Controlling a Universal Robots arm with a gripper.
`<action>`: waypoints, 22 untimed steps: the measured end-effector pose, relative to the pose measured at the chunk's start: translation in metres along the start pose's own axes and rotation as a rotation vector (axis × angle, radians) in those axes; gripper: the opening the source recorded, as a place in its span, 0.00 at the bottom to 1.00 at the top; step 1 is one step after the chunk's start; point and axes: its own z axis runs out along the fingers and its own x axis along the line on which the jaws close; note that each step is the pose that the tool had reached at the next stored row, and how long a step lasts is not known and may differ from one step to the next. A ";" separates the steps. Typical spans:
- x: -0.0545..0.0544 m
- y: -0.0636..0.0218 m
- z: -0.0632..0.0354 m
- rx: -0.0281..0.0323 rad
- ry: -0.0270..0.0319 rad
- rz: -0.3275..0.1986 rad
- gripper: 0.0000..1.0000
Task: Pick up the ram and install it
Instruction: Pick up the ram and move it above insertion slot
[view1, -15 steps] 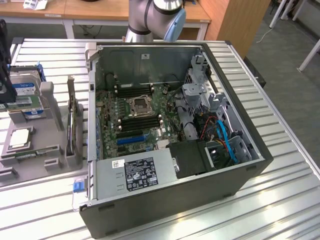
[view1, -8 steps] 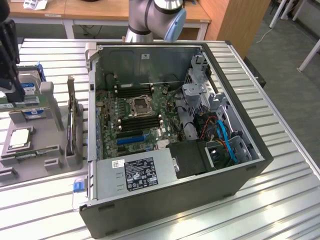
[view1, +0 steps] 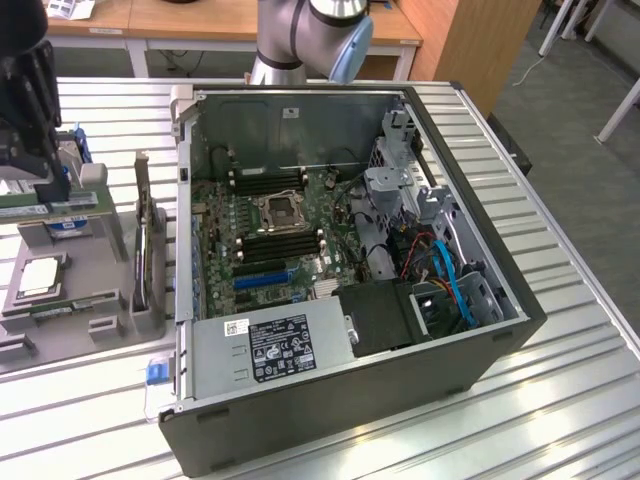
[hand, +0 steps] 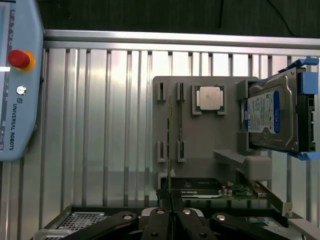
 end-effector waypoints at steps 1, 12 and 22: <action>0.000 -0.0024 -0.0001 0.0000 0.0000 0.000 0.12; 0.000 -0.0299 -0.0012 0.0000 0.0000 0.000 0.12; 0.000 -0.0544 -0.0022 0.0000 0.0000 0.000 0.12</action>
